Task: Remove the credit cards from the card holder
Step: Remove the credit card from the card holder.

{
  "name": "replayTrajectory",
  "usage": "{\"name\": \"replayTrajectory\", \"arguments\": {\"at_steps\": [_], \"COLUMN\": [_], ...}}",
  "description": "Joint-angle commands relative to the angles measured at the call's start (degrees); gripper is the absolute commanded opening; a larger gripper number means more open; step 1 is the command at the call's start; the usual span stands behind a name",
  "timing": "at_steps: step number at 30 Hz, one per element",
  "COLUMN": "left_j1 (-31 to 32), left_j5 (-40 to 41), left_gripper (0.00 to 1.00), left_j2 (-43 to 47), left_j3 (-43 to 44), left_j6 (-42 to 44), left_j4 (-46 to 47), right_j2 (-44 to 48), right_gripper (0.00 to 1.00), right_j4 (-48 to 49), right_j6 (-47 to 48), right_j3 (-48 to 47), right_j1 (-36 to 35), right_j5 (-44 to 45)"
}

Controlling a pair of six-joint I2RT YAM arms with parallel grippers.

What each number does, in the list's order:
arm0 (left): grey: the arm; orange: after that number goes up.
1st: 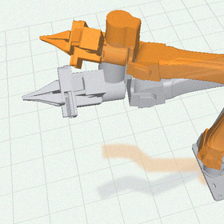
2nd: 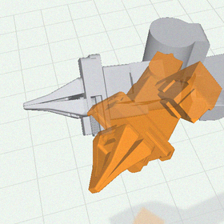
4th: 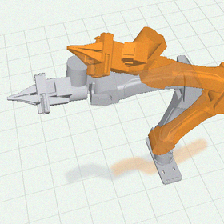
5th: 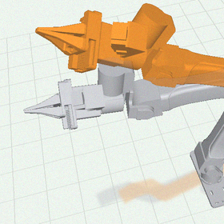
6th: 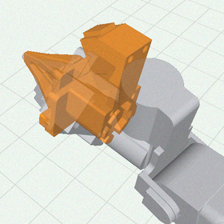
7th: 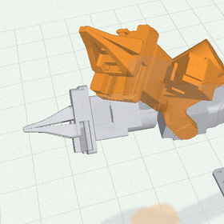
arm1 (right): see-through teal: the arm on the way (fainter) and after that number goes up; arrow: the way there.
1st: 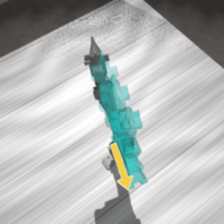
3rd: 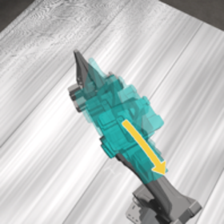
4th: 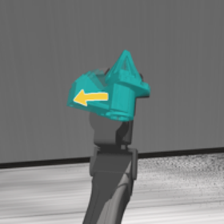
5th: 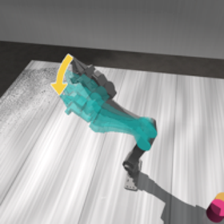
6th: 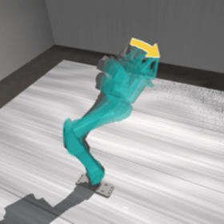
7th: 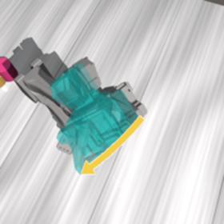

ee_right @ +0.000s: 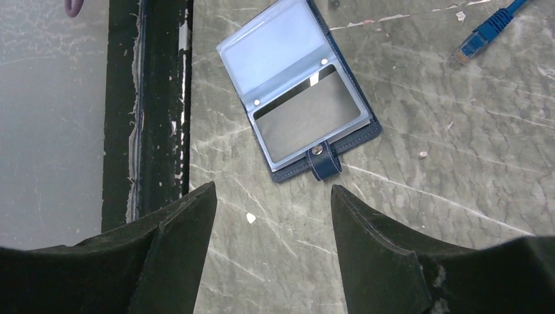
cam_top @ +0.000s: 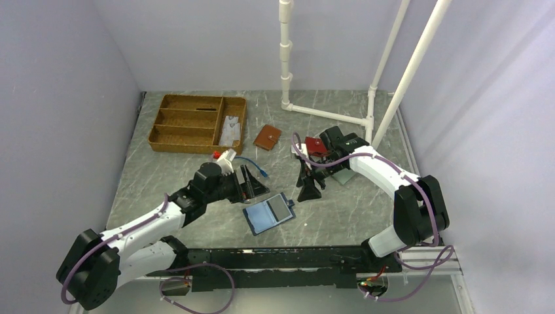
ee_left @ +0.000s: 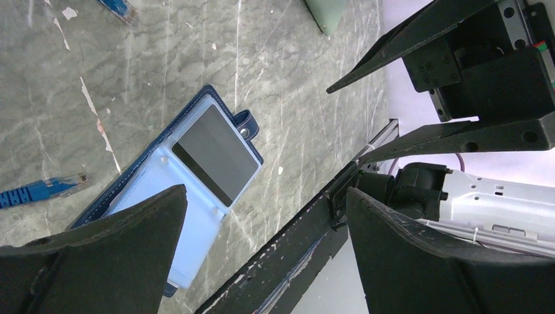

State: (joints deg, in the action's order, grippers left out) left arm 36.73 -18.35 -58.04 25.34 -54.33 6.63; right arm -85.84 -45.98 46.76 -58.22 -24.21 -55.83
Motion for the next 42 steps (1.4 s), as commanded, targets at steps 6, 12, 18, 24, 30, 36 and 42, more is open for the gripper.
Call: {"name": "replayTrajectory", "arguments": {"at_steps": [6, 12, 18, 24, 30, 36, 42], "left_j1": [1.1, 1.5, 1.8, 2.1, 3.6, 3.6, 3.7], "left_j5": [1.3, 2.1, 2.8, 5.3, 12.1, 18.1, 20.1], "left_gripper": [0.96, 0.96, 0.95, 0.92, 0.82, 0.79, 0.78], "left_j2": [-1.7, -4.0, -4.6, -3.9, -3.4, 0.7, 3.1], "left_j3": [-1.7, -1.3, -1.4, 1.5, 7.4, 18.4, 23.1], "left_j6": [-1.8, -3.5, -4.7, -4.5, -2.9, 7.6, 14.4], "left_j4": [5.8, 7.3, 7.3, 1.9, -11.0, -25.5, -29.0], "right_j2": [-0.6, -2.4, -4.5, -6.1, -8.6, -9.8, -9.7], "right_gripper": [0.67, 0.66, 0.64, 0.61, 0.48, 0.46, 0.45], "right_j4": [4.6, 7.0, 9.0, 11.1, 14.4, 14.5, 15.0], "right_j6": [-4.0, -8.3, -12.6, -17.0, -23.6, -25.0, -25.9], "right_j3": [0.2, 0.2, -0.4, -0.7, -0.6, -1.4, -1.2], "right_j1": [-0.8, -2.4, -3.9, -4.9, -5.1, -5.2, -5.2], "right_j5": [-0.7, -0.1, 2.0, 3.4, 3.4, 3.2, 2.8]}}
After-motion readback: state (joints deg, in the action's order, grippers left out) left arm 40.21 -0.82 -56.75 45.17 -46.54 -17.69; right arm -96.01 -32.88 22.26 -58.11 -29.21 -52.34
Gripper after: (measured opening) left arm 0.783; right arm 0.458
